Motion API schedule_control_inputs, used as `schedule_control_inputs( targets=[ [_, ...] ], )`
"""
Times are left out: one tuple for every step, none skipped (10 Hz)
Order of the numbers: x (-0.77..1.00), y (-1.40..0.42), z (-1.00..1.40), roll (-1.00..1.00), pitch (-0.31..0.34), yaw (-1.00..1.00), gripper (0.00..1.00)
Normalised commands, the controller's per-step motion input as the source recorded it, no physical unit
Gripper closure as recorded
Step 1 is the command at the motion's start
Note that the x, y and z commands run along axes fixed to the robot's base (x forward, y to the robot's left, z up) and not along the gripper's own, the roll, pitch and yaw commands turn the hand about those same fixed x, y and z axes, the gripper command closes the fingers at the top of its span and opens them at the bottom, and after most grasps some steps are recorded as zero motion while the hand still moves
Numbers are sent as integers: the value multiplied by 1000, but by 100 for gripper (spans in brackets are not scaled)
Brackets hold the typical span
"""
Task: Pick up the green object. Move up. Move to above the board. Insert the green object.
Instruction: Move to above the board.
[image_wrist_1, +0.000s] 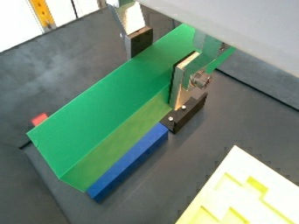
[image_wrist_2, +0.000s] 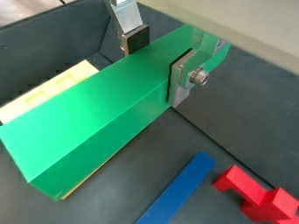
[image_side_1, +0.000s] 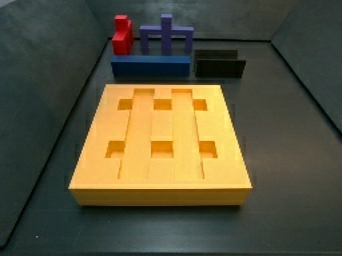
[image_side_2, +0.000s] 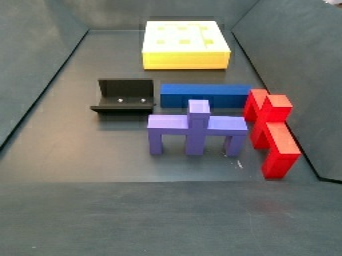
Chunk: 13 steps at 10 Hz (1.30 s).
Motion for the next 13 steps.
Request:
schedule_control_inputs(
  targets=[
    [329,-1400,312,-17,30,1000,100],
    [315,-1400,321,-13,29,1000,100],
    [355,-1400,309,3,41,1000,100],
    [424,-1400,320,-2,51,1000,100],
    [312,-913,222,0,63,1000,100],
    [215,-569,147,4,66,1000,100],
    [139,-336,90,5,65,1000,100],
    [89,-215,63,8,65,1000,100],
    [70,-124,41,11,71,1000,100],
    [72,-82,27,12,78,1000,100],
    [73,-59,20,13,83,1000,100],
    [67,-48,18,16,95,1000,100],
    [67,-40,18,17,101,1000,100]
  ],
)
